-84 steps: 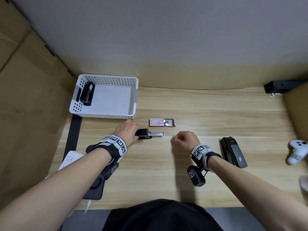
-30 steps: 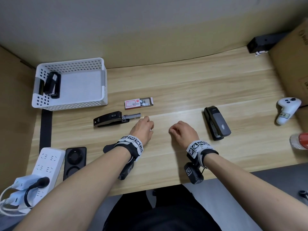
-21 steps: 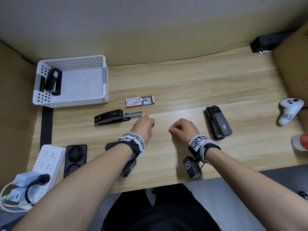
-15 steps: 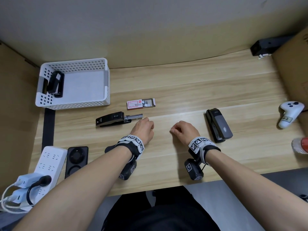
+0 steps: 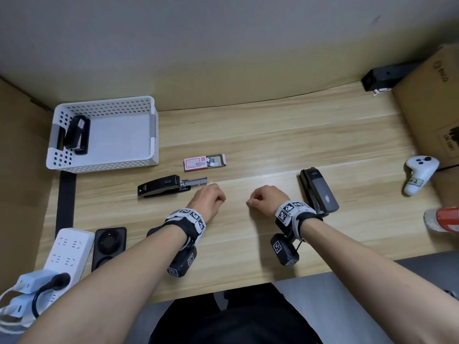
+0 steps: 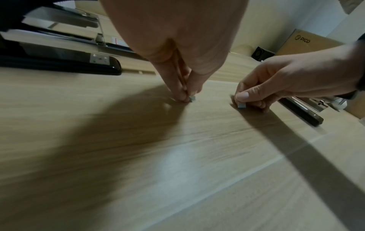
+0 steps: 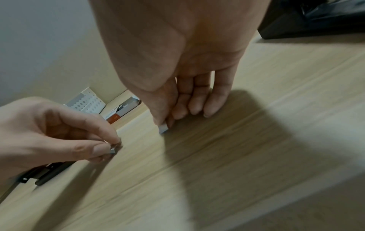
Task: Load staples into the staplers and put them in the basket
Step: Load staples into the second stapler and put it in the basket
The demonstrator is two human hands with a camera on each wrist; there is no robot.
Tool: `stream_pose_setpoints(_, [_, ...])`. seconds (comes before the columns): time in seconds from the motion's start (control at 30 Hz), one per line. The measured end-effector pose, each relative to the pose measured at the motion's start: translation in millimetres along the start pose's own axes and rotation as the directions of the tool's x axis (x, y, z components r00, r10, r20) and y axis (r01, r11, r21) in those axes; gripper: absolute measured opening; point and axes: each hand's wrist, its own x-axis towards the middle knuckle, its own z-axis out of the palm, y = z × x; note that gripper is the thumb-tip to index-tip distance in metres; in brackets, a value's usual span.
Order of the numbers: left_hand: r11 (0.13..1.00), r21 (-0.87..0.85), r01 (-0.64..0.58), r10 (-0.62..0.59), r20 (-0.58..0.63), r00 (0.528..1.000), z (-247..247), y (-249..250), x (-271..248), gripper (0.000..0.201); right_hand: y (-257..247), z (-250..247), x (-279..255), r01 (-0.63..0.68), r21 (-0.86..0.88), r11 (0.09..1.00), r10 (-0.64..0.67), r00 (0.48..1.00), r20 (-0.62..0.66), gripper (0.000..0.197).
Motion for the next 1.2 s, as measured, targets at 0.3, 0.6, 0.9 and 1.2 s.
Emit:
stream_pose_setpoints(0.3, [0.997, 0.033, 0.069, -0.069, 0.002, 0.998, 1, -5, -1, 0.018, 1, 6, 0, -0.026, 0.154, 0.988, 0.049, 0.988, -0.149, 0.021])
stream_pose_setpoints(0.6, [0.997, 0.009, 0.079, -0.079, 0.033, 0.996, 0, -8, -5, 0.021, 9, 8, -6, 0.073, 0.211, 0.975, -0.027, 0.977, -0.21, 0.019])
stream_pose_setpoints(0.9, [0.987, 0.125, 0.1, -0.114, 0.104, 0.988, -4, -12, -22, 0.022, 6, 7, -8, 0.109, 0.118, 0.987, -0.076, 0.965, -0.249, 0.012])
stream_pose_setpoints(1.2, [0.987, 0.095, 0.129, -0.134, 0.043, 0.99, 3, -11, -25, 0.013, -2, 12, -5, 0.203, 0.325, 0.924, -0.104, 0.949, -0.298, 0.009])
